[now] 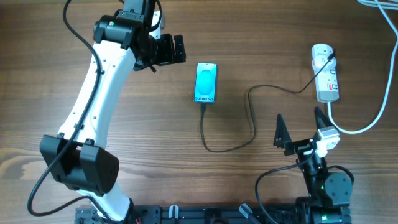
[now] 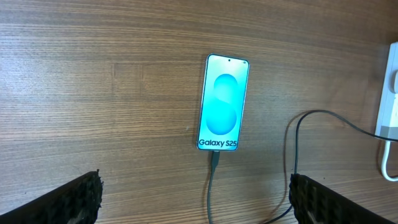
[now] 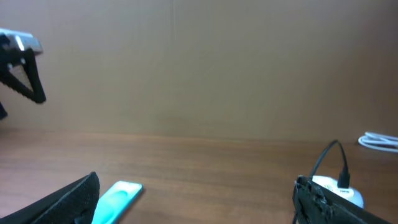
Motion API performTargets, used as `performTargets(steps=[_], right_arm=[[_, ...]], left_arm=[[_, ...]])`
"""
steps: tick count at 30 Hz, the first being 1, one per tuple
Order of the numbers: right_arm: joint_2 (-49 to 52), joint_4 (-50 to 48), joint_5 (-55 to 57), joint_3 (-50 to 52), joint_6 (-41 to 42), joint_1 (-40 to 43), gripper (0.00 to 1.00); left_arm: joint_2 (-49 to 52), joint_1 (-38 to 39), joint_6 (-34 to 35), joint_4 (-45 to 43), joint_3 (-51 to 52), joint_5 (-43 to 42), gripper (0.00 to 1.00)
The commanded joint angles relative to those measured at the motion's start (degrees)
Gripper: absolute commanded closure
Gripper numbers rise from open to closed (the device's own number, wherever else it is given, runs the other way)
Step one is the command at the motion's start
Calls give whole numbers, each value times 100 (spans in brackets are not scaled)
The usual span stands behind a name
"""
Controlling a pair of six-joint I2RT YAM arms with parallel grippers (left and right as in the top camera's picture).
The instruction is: Plug charger to phone and switch on socket
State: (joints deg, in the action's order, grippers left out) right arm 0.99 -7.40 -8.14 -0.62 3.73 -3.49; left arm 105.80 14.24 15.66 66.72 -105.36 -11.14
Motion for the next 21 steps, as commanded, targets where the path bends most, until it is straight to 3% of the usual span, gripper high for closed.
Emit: performTargets(steps=[1, 6, 21], right_arm=[[-81, -39, -61, 35, -286, 24, 0], [-79, 721, 111, 33, -315, 85, 0], [-79, 761, 352, 31, -413, 236, 0]], left_arm=[[28, 0, 24, -4, 39, 33, 0], [28, 0, 24, -2, 39, 33, 0], [28, 0, 24, -4, 39, 33, 0]])
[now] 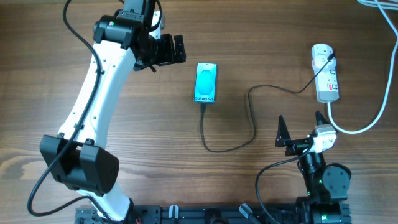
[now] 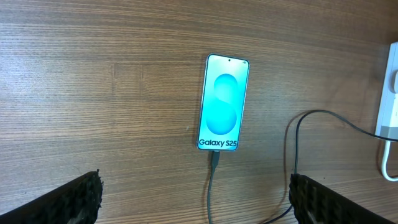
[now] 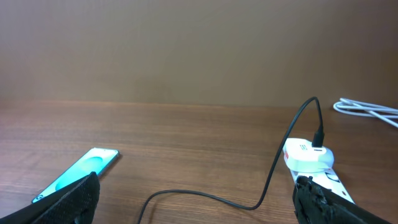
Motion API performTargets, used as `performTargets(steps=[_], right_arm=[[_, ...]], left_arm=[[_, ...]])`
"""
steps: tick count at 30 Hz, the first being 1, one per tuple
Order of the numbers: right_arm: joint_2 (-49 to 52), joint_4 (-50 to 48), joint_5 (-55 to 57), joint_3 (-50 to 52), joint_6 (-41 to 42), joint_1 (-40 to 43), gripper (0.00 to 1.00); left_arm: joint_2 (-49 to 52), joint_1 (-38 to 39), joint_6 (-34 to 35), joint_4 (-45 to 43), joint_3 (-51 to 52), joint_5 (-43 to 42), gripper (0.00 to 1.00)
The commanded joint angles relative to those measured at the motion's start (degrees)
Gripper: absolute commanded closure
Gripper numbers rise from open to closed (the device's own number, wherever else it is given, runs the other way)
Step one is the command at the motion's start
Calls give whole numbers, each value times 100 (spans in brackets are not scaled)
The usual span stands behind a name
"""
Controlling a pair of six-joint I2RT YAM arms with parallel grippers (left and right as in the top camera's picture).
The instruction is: Plug charger to phone and switch on socket
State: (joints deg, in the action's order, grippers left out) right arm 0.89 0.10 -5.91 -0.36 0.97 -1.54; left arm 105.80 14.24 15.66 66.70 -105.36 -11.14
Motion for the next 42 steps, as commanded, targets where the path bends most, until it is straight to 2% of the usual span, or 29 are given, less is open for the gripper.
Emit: performTargets(steps=[1, 42], right_arm=[[-68, 11, 125, 4, -177, 48, 0], [-68, -13, 140, 4, -382, 50, 0]], left_arm=[[28, 0, 24, 0, 39, 33, 0], [28, 0, 24, 0, 39, 33, 0]])
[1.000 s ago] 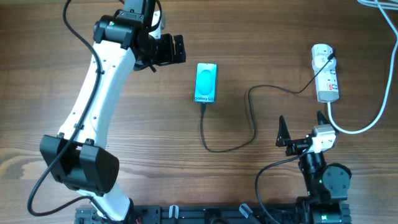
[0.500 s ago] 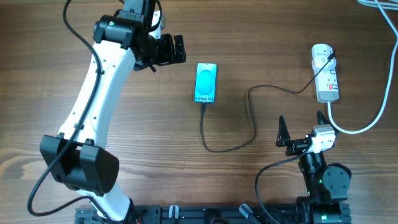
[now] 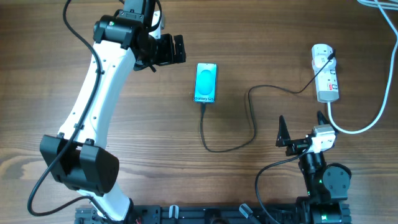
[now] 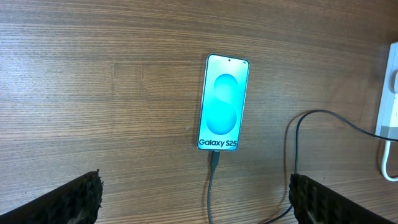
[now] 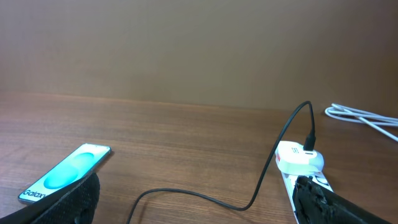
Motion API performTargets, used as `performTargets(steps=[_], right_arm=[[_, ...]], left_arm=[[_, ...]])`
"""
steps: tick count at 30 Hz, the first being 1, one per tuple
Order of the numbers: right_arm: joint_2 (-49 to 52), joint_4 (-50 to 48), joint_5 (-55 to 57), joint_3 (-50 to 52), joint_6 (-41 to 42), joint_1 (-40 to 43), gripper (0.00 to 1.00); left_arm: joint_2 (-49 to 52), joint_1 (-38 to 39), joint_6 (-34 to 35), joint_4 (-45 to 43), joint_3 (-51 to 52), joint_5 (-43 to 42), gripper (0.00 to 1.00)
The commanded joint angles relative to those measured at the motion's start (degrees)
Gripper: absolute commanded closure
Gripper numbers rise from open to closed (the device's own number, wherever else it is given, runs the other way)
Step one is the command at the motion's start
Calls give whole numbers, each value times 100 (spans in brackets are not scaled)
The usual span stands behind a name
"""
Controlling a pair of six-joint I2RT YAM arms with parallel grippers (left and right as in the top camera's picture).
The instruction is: Plug charger to phone and switch on socket
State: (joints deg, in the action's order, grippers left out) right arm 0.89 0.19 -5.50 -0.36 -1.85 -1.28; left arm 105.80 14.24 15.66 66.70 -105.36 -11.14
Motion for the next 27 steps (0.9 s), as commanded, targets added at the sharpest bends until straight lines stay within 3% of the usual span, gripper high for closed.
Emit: performTargets(steps=[1, 17, 27], right_arm=[[-68, -24, 98, 4, -101, 24, 0], [-68, -24, 98, 4, -101, 24, 0], [-68, -24, 98, 4, -101, 24, 0]], left_arm=[[28, 0, 24, -2, 39, 33, 0], [-129, 11, 0, 109, 85, 166, 0], [-1919, 11, 2, -1032, 2684, 184, 0]])
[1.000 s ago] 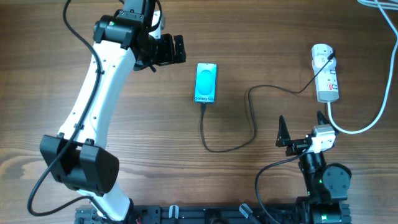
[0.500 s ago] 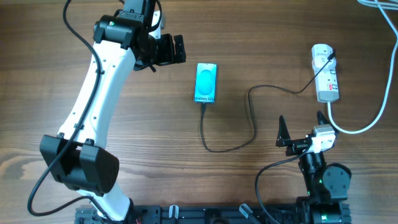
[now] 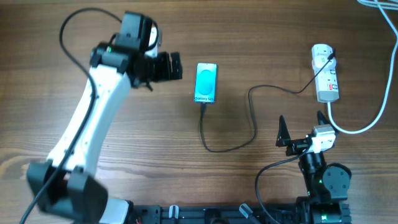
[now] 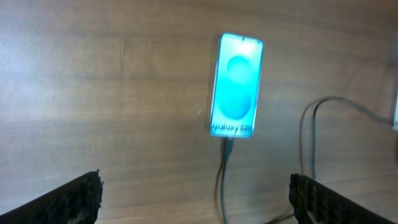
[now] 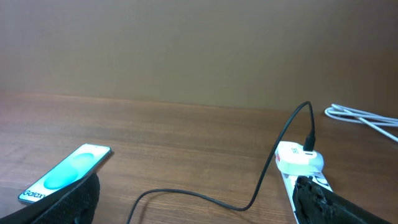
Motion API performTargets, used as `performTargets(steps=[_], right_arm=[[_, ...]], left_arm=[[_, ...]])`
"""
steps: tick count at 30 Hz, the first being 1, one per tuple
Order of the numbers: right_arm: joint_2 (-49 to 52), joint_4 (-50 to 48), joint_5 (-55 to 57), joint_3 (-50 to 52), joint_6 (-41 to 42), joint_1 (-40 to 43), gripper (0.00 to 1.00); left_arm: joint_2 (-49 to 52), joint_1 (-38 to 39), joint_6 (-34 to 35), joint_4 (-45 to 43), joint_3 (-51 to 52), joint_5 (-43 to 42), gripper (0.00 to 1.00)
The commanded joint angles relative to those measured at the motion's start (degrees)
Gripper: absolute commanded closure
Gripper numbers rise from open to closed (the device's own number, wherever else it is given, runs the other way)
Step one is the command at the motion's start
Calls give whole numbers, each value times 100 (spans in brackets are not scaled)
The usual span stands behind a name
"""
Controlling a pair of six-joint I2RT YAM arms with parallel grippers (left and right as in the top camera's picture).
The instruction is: Plug charger to phone and switch on socket
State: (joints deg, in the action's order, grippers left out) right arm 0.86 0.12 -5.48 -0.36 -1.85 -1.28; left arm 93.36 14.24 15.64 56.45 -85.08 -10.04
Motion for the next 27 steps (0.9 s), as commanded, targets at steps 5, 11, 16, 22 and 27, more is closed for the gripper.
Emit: performTargets(steps=[5, 11, 16, 22, 27], right_arm=[[-66, -17, 96, 4, -98, 24, 0], [-66, -17, 96, 4, -101, 24, 0], [-66, -17, 96, 4, -101, 24, 0], [-66, -17, 96, 4, -101, 24, 0], [-66, -17, 96, 4, -103, 24, 0]], left_arm=[[-1458, 11, 2, -157, 1368, 72, 0], [-2629, 11, 4, -1196, 2817, 35, 0], [-3722, -160, 4, -1731, 3847, 33, 0], [-4819, -291, 2, -1207, 3934, -131, 0], [-5593, -284, -343, -1113, 3945, -127, 0]])
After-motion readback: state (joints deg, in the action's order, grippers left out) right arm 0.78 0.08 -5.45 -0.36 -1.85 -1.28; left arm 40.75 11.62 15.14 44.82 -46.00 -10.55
